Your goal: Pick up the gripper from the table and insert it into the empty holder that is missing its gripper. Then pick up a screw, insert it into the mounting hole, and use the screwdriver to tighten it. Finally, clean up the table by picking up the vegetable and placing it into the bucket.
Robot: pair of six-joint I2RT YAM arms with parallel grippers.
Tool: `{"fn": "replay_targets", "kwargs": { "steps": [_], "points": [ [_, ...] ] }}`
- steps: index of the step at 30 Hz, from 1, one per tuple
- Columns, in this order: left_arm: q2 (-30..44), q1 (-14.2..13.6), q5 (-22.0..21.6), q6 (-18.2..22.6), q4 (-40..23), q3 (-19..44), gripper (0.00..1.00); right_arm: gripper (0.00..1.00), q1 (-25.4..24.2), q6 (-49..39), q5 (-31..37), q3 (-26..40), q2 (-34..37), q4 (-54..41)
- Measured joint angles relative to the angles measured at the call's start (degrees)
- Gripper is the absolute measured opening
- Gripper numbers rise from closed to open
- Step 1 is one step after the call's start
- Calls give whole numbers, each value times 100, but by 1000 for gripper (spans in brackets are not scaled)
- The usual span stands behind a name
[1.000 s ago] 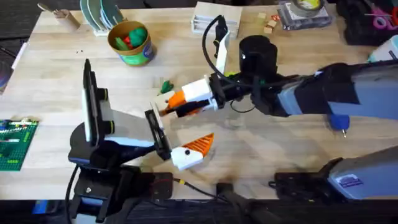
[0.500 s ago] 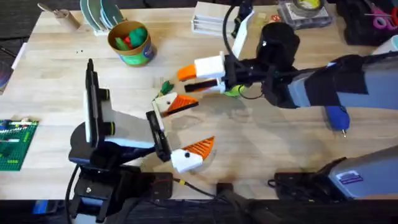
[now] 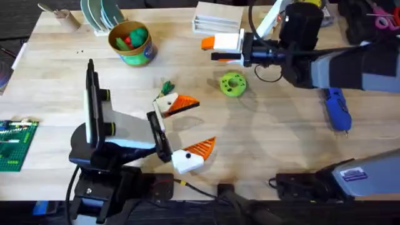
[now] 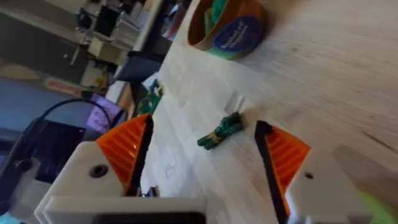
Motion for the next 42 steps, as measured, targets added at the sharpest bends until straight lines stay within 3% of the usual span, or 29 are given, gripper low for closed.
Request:
{"fn": "replay_targets", "kwargs": {
  "steps": [6, 7, 10, 16, 17, 25, 35, 42],
  "points": [
    [0, 0, 0, 0, 2, 0, 993, 992, -95, -1392, 642, 554, -602, -2134],
    [0, 0, 0, 2, 0, 0, 993, 993, -70, -2256, 1174, 841, -1193, -3773],
    [1, 0, 0, 2, 0, 0, 992, 993, 40, -3009, 1926, 997, -1890, -5188],
    [0, 0, 0, 2, 0, 0, 993, 993, 486, -3740, 3189, 1060, -2830, -6775],
    [0, 0, 0, 2, 0, 0, 992, 993, 765, -3876, 3453, 1070, -2842, -7015],
    [0, 0, 0, 2, 0, 0, 993, 994, 1005, -3991, 4100, 1070, -2256, -6944],
    [0, 0, 0, 2, 0, 0, 994, 992, 1859, -4012, 5477, 1070, -1355, -6830],
    [0, 0, 0, 2, 0, 0, 992, 817, 1872, -4032, 5725, 1070, -893, -6388]
  ]
}}
